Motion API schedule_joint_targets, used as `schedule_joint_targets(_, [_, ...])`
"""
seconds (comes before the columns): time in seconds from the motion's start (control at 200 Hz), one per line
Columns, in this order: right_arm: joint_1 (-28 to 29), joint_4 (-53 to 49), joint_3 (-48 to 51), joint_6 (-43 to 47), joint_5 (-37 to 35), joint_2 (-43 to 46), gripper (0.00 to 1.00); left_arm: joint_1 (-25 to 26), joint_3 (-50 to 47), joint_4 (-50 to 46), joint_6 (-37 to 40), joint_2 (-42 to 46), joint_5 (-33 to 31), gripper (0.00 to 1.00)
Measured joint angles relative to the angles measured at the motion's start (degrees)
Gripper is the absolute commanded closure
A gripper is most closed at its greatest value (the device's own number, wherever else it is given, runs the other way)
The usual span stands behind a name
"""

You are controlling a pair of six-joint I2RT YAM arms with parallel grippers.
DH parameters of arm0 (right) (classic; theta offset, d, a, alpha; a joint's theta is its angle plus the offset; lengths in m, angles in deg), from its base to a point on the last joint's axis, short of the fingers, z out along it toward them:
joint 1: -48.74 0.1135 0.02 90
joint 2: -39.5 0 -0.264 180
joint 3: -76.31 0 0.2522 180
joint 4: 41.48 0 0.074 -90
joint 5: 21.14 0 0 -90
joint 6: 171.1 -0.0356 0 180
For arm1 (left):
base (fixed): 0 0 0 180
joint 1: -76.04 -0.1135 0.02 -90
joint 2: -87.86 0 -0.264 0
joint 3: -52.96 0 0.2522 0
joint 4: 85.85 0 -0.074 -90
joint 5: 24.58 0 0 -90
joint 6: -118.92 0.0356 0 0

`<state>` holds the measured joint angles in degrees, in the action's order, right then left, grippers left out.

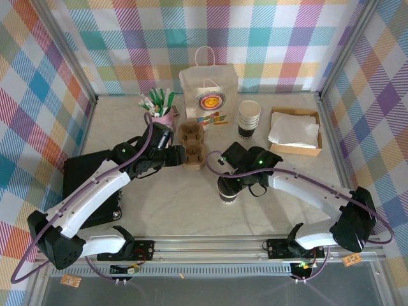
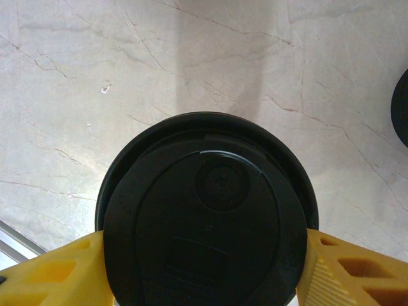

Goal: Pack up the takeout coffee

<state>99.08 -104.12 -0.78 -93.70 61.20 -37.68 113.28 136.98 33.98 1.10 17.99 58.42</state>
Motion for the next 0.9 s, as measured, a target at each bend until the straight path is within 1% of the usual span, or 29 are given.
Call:
schedule_joint_targets(0.335, [0.0, -0.02, 0.02, -0.02, 0.79, -0.02, 0.42, 0.0, 0.0, 0.0, 0.0, 0.0, 0.0, 0.41])
schedule_joint_targets(0.74, [0.52, -0.22, 0.26, -0.02, 0.76, -0.02, 0.36, 0.0, -0.31, -0.02, 0.0, 0.81, -0.02, 0.41])
schedule_joint_targets(0.9, [0.74, -0.24, 0.26, -0.02, 0.59, -0.02, 0.38, 0.0, -0.48, -0.04, 0.02, 0.85, -0.02, 0.41])
